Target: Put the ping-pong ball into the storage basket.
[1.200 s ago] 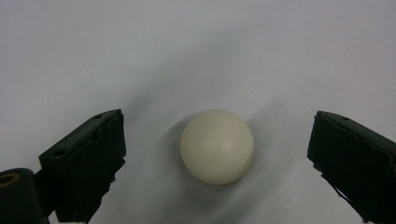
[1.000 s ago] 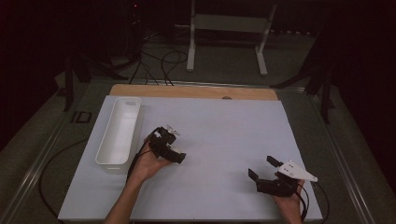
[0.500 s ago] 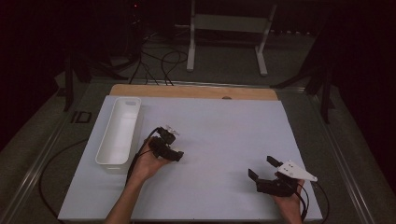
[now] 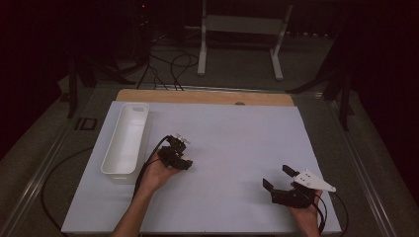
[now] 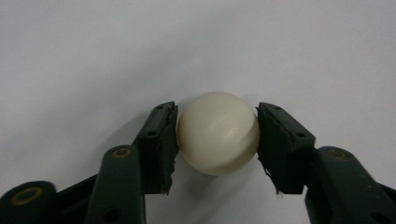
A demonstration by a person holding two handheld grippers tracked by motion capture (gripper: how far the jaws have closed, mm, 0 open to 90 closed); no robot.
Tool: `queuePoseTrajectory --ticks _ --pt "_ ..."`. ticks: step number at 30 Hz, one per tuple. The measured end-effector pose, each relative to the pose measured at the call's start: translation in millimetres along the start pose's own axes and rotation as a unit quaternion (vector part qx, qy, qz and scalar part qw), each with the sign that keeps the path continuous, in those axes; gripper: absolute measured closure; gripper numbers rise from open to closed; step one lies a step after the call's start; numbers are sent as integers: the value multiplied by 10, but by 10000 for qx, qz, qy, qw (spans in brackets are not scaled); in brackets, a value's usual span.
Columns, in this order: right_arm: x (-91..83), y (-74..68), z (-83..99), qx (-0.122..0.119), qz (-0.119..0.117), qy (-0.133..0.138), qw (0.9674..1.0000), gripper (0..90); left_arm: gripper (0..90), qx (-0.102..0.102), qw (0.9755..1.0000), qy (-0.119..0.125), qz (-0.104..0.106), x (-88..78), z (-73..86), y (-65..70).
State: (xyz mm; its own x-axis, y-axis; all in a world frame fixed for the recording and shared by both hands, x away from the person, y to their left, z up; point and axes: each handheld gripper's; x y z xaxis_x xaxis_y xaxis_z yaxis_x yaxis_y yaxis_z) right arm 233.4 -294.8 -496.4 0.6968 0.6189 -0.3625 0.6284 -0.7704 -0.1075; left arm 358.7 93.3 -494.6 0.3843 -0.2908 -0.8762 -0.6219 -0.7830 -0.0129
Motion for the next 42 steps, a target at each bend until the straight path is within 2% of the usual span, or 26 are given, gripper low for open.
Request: queuePoseTrajectory --ticks 9,42 --pt "3 4 2 18 -1 5 10000 74 514 1 10000 6 -94 -5 -1 9" --pt "16 -7 7 20 -19 -7 10000 73 514 -93 9999 73 -102 -74 -2 1"
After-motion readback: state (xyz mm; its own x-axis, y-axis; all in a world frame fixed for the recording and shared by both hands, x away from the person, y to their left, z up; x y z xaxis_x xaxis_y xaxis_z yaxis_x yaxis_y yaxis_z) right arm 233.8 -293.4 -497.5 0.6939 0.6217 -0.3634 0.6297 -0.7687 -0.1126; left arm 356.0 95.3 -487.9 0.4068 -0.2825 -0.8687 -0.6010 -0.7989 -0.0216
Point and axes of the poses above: each handheld gripper's, and its own axes: x roughly forward along the jaws, z roughly out of its underside, y roughly to its right, and after that the axes turned 6 degrees about -z, right-handed
